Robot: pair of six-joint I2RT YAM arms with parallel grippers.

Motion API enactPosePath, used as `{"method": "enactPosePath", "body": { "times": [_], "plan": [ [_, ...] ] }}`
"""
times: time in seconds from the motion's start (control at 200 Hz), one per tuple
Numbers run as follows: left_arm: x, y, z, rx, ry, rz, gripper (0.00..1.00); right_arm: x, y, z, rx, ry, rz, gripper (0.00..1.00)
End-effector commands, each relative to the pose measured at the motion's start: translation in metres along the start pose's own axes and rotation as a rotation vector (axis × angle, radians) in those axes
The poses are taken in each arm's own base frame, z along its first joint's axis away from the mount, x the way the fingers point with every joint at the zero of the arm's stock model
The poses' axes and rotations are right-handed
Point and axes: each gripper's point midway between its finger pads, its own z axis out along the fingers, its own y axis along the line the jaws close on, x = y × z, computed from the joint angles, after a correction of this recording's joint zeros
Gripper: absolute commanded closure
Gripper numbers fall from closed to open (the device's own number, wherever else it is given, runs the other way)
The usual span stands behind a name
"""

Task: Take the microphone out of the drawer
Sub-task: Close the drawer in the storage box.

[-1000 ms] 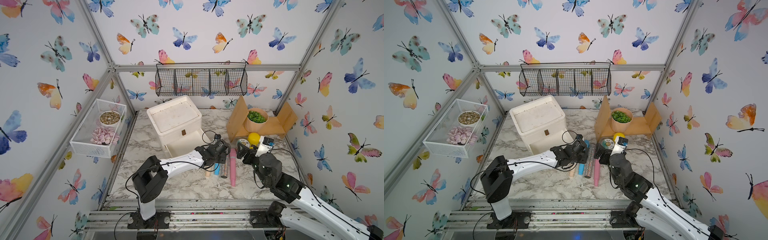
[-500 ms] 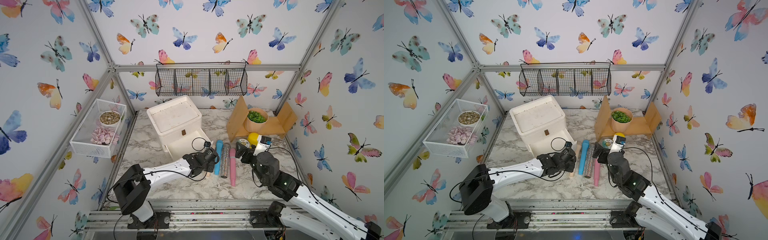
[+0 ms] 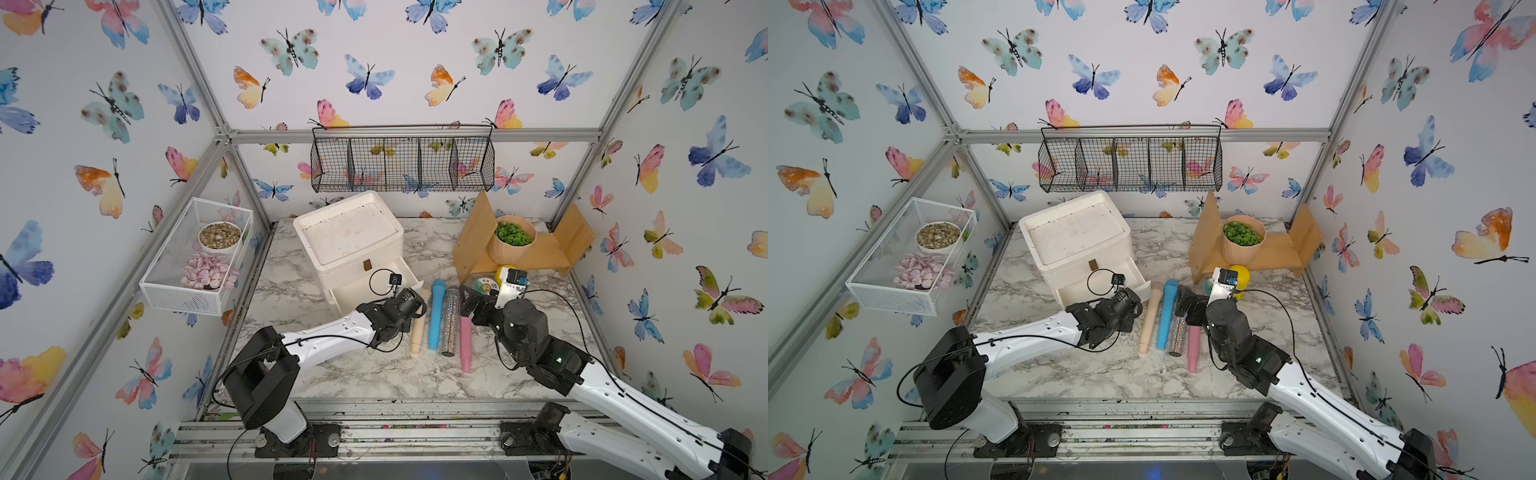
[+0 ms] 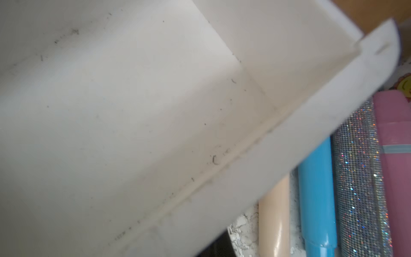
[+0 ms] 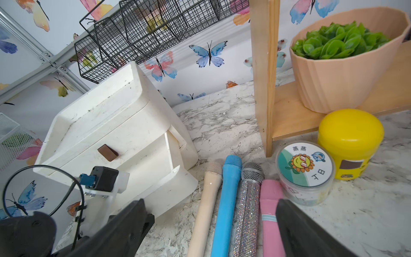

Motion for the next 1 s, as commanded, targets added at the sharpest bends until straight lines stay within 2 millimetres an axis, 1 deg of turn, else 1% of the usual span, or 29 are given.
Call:
{"method": "enactPosePath", "body": {
  "times": [0.0,0.145,0.355,0.581,0.781,0.916,0.996],
  "plan": [
    [-0.025,0.021,-0.001,-0.097,-0.073,0.01,1.0,-0.012,0.011,-0.004,-0.041,-0.022,0.024,0.02],
    [-0.044,0.029,0.002,-0.134,-0.111,0.005,1.0,-0.01,0.009,-0.004,-0.038,-0.019,0.025,0.02],
    [-0.058,0.063,0.019,-0.202,-0.109,-0.053,1.0,-0.009,0.007,-0.004,-0.026,-0.017,0.019,0.02],
    [-0.07,0.089,0.035,-0.259,-0.115,-0.073,1.0,-0.007,0.005,-0.002,-0.018,-0.016,0.013,0.02],
    [-0.072,0.104,0.05,-0.292,-0.098,-0.081,1.0,-0.006,0.004,-0.001,-0.011,-0.011,0.007,0.02],
    [-0.074,0.109,0.055,-0.301,-0.098,-0.084,1.0,-0.006,0.005,0.001,-0.006,-0.008,0.0,0.02],
    [-0.079,0.112,0.056,-0.307,-0.106,-0.086,0.99,-0.006,0.006,0.002,-0.005,-0.008,-0.006,0.02]
  ]
}}
